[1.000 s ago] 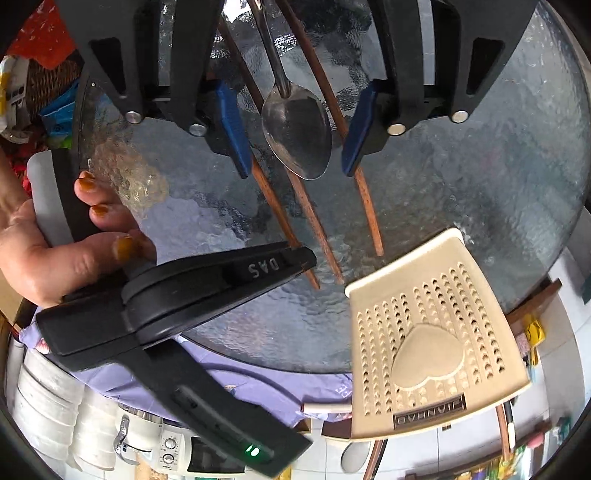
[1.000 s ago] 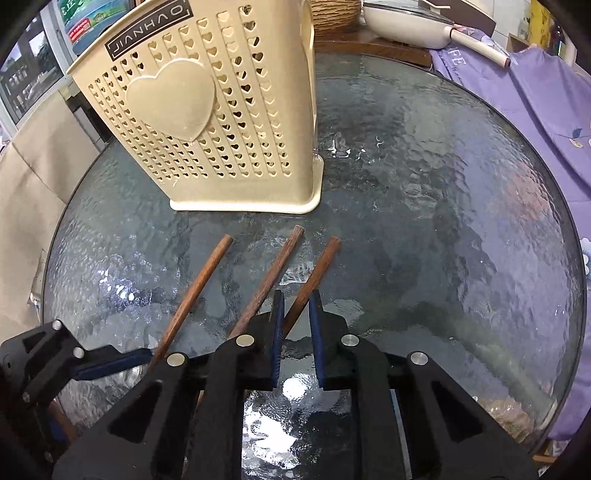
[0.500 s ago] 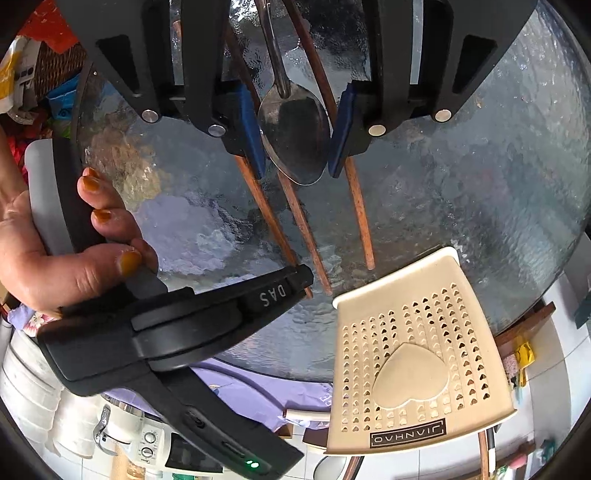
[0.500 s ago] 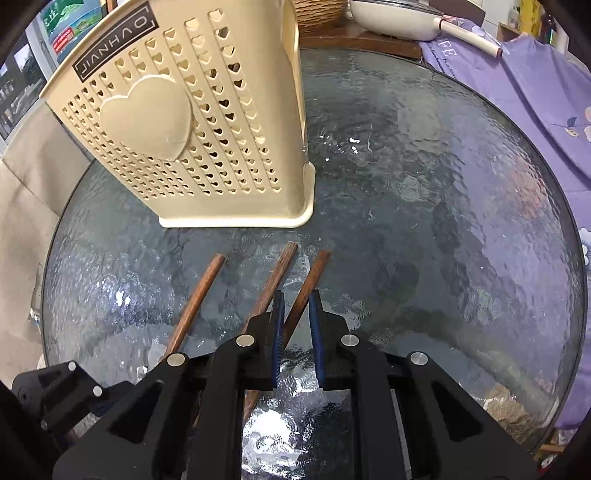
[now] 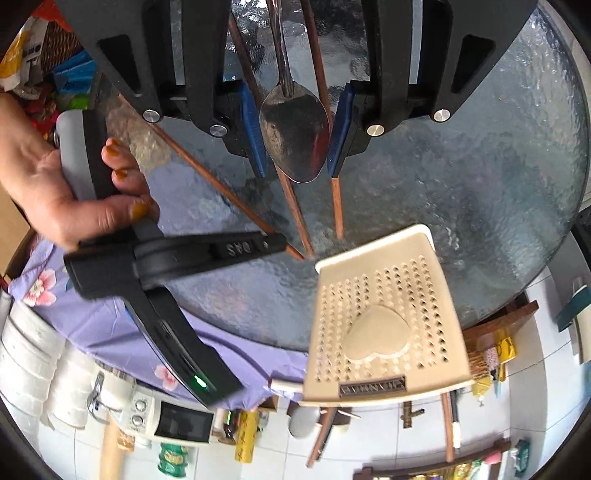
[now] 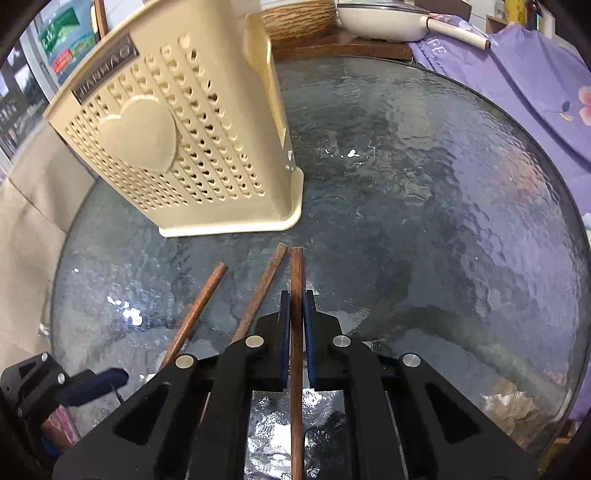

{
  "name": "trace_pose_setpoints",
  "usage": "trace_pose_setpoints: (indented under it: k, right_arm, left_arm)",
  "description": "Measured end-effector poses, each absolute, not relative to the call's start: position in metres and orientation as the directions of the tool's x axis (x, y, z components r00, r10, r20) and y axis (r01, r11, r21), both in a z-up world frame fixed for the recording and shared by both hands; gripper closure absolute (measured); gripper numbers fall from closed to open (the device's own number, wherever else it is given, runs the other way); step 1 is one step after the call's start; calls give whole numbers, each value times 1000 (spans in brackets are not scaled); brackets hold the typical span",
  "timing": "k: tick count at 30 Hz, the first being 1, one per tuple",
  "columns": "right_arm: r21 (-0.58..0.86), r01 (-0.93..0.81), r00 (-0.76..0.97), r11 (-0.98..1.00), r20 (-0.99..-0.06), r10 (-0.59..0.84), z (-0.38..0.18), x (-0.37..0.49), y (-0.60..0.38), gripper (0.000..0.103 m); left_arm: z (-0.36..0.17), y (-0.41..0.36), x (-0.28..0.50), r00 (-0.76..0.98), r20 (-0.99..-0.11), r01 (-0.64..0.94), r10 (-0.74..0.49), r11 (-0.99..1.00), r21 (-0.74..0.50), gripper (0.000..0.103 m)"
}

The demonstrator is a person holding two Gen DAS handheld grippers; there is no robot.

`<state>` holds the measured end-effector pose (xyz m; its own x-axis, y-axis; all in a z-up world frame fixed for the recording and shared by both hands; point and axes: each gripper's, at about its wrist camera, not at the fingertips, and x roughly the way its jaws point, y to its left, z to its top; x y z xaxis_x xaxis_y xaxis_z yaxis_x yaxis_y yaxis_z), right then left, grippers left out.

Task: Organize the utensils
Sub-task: 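Carry the spoon and brown chopstick up toward the cream holder with both tools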

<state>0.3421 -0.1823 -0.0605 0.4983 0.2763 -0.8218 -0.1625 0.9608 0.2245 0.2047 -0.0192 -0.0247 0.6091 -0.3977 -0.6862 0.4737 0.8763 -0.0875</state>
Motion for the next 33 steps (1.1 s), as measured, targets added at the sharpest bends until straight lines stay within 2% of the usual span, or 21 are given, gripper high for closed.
trace_pose_setpoints:
  k: [6, 9, 16, 19, 29, 31, 32, 33]
  right_arm:
    - [179, -211, 626, 961, -731, 273, -25, 313, -189, 95]
    - [138, -245, 720, 960, -637, 275, 4, 289, -191, 95]
    - [138, -290, 795, 947, -516, 319, 47, 248, -203, 95]
    - [137, -303, 806, 943, -491, 330, 59, 234, -205, 95]
    - [124, -301, 789, 946, -524, 320, 51, 233, -204, 95]
    - [131, -298, 783, 945, -533, 321, 48, 236, -204, 95]
    - [134, -297, 782, 945, -534, 321, 47, 236, -205, 95]
    - [137, -297, 781, 945, -534, 323, 46, 236, -206, 95]
  left_arm:
    - [-9, -11, 202, 649, -650, 442, -396, 891, -102, 70]
    - [1, -9, 199, 676, -625, 430, -391, 898, -96, 71]
    - [28, -5, 193, 715, -568, 429, -408, 897, -104, 76]
    - [35, -7, 191, 723, -557, 429, -409, 897, -101, 88]
    - [21, 0, 202, 707, -602, 392, -371, 914, -103, 89]
    - [19, -1, 201, 699, -615, 401, -365, 912, -85, 87]
    - [17, -3, 200, 692, -624, 411, -363, 909, -73, 77]
    - [15, -5, 199, 688, -629, 417, -363, 906, -67, 61]
